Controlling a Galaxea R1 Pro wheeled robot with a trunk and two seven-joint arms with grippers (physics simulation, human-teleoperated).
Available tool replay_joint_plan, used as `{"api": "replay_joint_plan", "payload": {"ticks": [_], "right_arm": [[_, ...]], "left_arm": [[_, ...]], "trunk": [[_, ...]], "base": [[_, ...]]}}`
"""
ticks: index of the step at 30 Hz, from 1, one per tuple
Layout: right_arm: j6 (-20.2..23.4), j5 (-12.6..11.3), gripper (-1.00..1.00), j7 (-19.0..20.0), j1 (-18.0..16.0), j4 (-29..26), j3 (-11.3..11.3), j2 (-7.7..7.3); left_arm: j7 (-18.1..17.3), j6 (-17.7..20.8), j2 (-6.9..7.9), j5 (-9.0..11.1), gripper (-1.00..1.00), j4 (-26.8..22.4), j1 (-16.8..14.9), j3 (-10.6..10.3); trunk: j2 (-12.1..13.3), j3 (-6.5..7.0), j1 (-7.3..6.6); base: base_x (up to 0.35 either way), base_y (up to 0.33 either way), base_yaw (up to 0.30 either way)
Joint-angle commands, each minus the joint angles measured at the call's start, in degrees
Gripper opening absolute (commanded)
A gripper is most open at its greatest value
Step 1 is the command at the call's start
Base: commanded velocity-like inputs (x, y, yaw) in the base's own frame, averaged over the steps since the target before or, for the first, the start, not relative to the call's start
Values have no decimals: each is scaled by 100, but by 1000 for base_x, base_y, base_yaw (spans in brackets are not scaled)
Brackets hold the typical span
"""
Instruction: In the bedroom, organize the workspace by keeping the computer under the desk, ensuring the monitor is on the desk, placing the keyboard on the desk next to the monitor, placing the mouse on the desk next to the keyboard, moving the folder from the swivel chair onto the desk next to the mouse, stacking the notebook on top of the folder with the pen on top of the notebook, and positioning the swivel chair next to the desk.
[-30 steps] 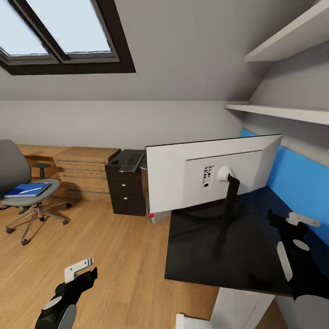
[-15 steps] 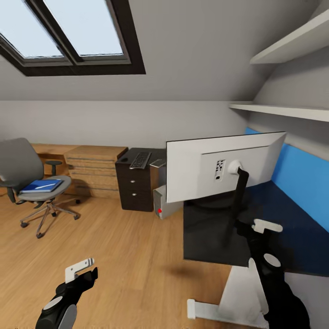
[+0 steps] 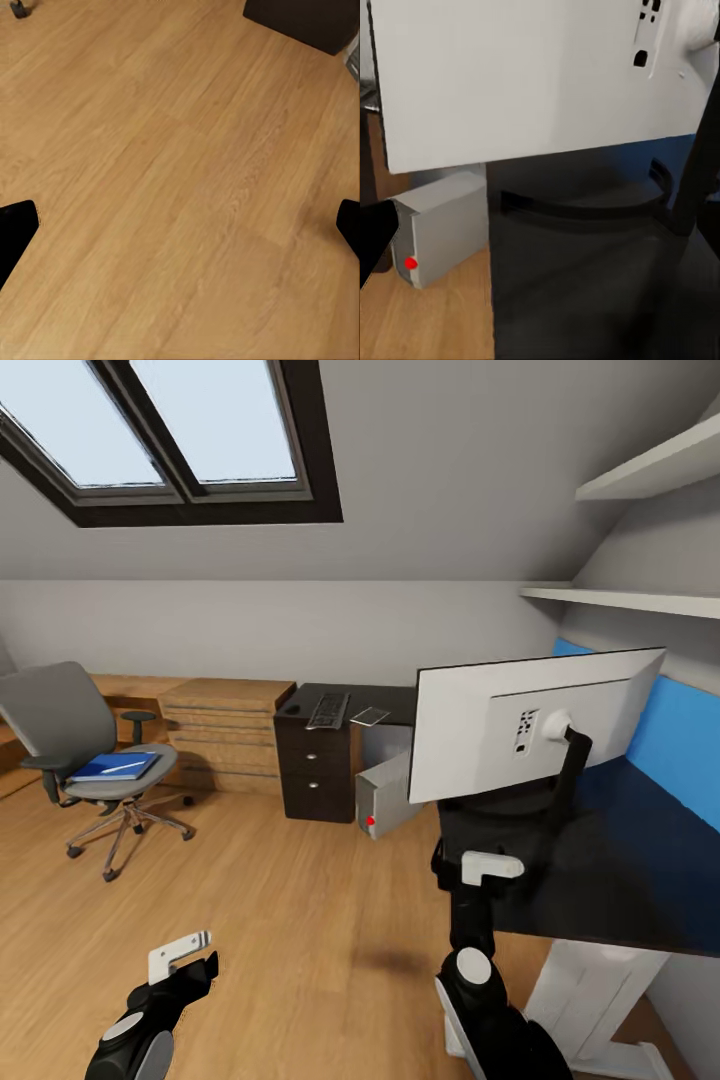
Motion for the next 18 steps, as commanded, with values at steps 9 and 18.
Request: {"api": "replay_joint_plan", "payload": {"ticks": [9, 18], "right_arm": [[39, 66, 100, -52, -4, 9, 23, -11], [-217, 138, 100, -117, -4, 16, 17, -32]], "left_arm": [[36, 13, 4, 68, 100, -5, -3, -12], [36, 20, 0, 68, 100, -4, -3, -12]], "trunk": [[-3, -6, 1], [-3, -6, 1]], "base": [[118, 331, 0], [162, 275, 0]]}}
